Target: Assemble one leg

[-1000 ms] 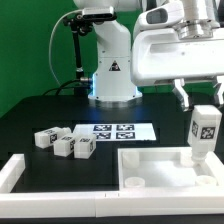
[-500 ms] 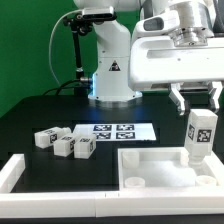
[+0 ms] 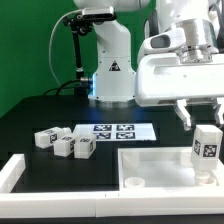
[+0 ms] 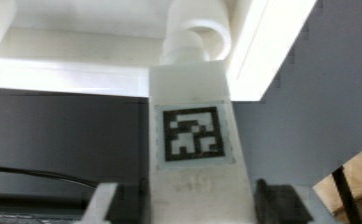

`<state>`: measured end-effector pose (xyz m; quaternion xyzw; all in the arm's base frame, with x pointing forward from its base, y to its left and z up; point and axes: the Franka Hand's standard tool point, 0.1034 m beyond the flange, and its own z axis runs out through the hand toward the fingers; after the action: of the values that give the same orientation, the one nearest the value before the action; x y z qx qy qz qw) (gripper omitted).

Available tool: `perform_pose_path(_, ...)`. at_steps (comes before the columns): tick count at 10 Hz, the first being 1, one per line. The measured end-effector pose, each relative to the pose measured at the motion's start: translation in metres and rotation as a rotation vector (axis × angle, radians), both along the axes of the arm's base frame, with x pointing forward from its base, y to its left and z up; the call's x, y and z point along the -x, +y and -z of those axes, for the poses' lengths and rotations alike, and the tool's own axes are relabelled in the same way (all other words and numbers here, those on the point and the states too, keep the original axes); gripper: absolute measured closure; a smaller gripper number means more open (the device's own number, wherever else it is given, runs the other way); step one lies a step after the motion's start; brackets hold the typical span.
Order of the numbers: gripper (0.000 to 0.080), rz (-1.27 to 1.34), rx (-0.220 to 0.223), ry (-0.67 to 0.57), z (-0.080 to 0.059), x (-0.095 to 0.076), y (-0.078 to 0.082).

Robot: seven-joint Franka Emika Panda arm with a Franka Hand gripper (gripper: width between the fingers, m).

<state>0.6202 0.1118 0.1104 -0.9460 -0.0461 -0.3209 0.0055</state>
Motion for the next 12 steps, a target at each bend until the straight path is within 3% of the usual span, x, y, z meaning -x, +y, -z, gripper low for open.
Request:
perform_pose_path(6, 0.0522, -0.004, 0.006, 0.015, 0.013, 0.003, 0.001)
perform_pose_path(12, 0.0521, -0.003, 0.006, 0.016, 0.013, 0.002, 0.001)
